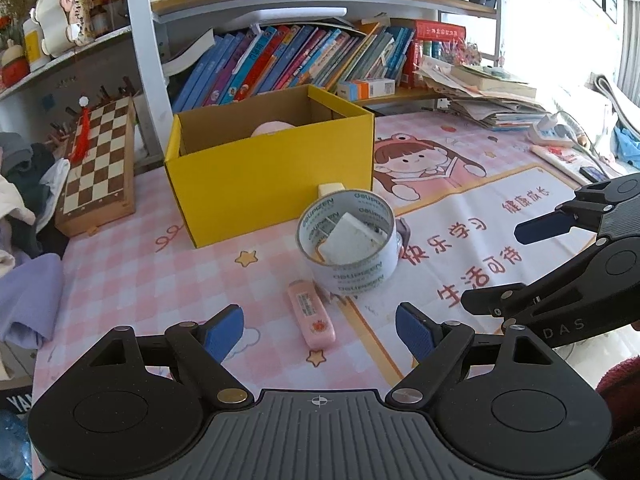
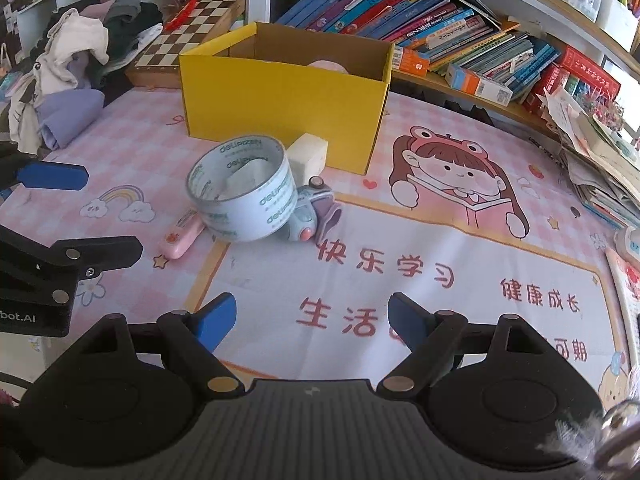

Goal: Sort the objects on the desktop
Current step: 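Grasp the clear tape roll by its rim with the left gripper, then grasp the white charger plug with the right gripper while the left gripper holds the tape, then carry the tape roll in the left gripper and the charger in the right gripper to the box, then open the left gripper to drop the tape while the right gripper releases the charger into the box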

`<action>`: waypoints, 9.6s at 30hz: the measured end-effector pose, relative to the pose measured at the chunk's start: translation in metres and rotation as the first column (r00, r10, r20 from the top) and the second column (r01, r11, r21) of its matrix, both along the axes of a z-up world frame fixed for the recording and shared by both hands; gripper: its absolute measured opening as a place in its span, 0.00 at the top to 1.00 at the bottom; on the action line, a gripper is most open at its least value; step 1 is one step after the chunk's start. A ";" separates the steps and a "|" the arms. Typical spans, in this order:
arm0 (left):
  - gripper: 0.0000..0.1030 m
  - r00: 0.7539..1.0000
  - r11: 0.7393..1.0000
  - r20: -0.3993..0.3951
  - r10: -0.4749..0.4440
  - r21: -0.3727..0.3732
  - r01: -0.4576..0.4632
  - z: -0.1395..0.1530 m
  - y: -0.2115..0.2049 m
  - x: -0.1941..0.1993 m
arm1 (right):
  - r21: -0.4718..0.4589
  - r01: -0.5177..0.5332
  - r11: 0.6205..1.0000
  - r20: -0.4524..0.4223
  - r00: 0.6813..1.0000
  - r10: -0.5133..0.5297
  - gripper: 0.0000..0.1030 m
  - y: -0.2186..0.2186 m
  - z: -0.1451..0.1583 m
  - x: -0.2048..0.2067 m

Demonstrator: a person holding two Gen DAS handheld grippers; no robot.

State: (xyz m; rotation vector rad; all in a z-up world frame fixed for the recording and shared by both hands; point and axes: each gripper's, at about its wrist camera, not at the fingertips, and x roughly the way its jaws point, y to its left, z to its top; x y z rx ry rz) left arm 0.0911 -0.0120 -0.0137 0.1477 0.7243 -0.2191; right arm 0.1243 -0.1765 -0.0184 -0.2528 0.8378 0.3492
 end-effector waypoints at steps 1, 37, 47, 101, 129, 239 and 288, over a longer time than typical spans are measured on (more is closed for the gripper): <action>0.18 1.000 1.000 -0.002 0.000 -0.003 0.000 0.000 0.000 0.002 | -0.001 -0.001 1.000 0.000 1.000 0.001 0.19 0.000 0.000 0.002; 0.16 0.997 0.995 -0.076 0.009 -0.095 -0.017 -0.027 -0.025 0.084 | -0.061 0.015 0.998 -0.052 0.998 -0.019 0.22 -0.025 -0.011 0.059; 0.17 0.995 0.986 -0.094 0.025 -0.161 -0.040 -0.029 -0.026 0.101 | -0.064 -0.023 0.998 -0.061 0.998 0.019 0.21 -0.022 -0.013 0.065; 0.18 0.962 0.954 -0.035 0.272 -0.121 -0.275 0.001 0.047 0.043 | 0.080 -0.315 0.946 -0.080 0.944 0.321 0.72 0.059 -0.014 0.102; 0.18 0.981 0.973 0.010 0.192 -0.132 -0.189 0.011 0.038 0.028 | 0.056 -0.281 0.958 -0.058 0.957 0.284 0.76 0.047 -0.001 0.061; 0.18 0.995 0.994 0.097 0.025 0.105 -0.036 0.043 0.027 0.258 | -0.106 -0.507 0.856 -0.011 0.861 0.508 0.76 0.079 0.048 0.292; 0.14 0.996 0.983 -0.086 0.035 0.184 -0.018 0.007 0.031 0.283 | -0.095 -0.601 0.794 -0.165 0.796 0.583 0.57 0.091 0.020 0.327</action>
